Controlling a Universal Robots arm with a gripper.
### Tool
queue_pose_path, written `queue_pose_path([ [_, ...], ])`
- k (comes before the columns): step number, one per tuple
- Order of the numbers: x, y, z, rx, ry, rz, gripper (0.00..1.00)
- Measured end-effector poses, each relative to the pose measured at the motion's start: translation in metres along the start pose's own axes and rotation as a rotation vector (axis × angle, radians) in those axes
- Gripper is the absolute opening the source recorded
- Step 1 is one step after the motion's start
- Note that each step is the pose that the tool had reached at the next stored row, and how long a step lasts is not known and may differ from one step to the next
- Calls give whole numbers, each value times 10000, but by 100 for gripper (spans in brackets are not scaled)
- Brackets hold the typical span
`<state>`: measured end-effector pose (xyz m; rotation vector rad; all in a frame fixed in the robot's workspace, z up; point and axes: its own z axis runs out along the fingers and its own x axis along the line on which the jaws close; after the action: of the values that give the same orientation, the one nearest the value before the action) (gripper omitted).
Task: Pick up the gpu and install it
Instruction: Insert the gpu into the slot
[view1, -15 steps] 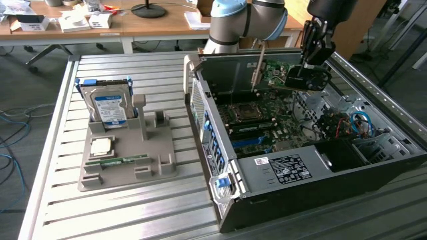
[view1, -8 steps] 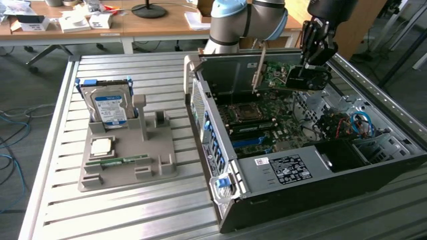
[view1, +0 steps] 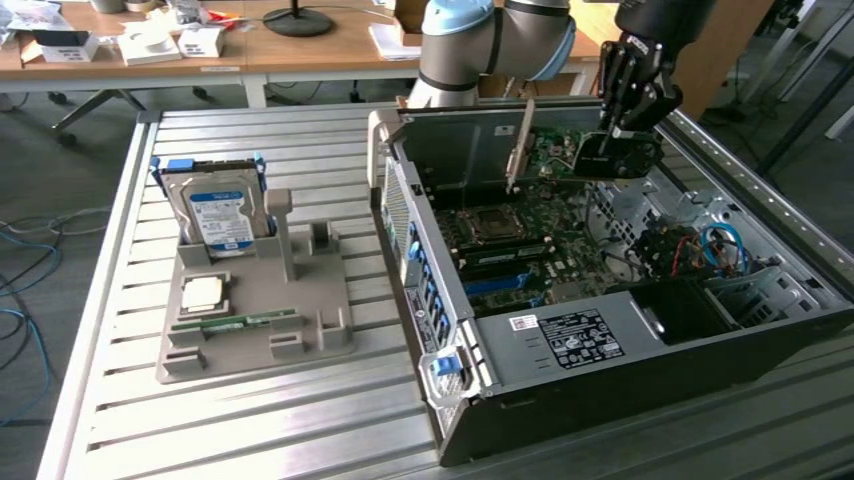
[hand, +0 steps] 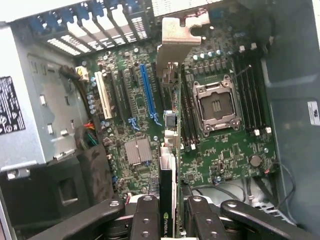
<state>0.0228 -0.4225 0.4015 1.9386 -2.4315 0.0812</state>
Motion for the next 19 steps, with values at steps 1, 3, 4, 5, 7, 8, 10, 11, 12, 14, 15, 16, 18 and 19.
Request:
queue_pose_path([
  [1, 0, 0, 0, 8, -3, -142, 26],
  [3, 0, 0, 1, 23, -8, -417, 26],
  [4, 0, 0, 2, 31, -11, -549, 26],
  [5, 0, 0, 2, 39, -14, -685, 26],
  [7, 0, 0, 3, 53, -20, -942, 26],
  [8, 0, 1, 4, 56, -21, -1007, 26],
  [10, 2, 12, 9, 62, -27, -1057, 26],
  [11, 3, 20, 12, 68, -28, -1082, 26],
  [12, 6, 30, 15, 75, -26, -1107, 26],
  [14, 9, 48, 27, 86, -30, -1156, 26],
  [15, 11, 58, 34, 92, -30, -1179, 26],
  [16, 14, 71, 45, 96, -32, -1201, 26],
  [18, 18, 100, 74, 101, -34, -1244, 26],
  [19, 20, 111, 89, 102, -33, -1265, 26],
])
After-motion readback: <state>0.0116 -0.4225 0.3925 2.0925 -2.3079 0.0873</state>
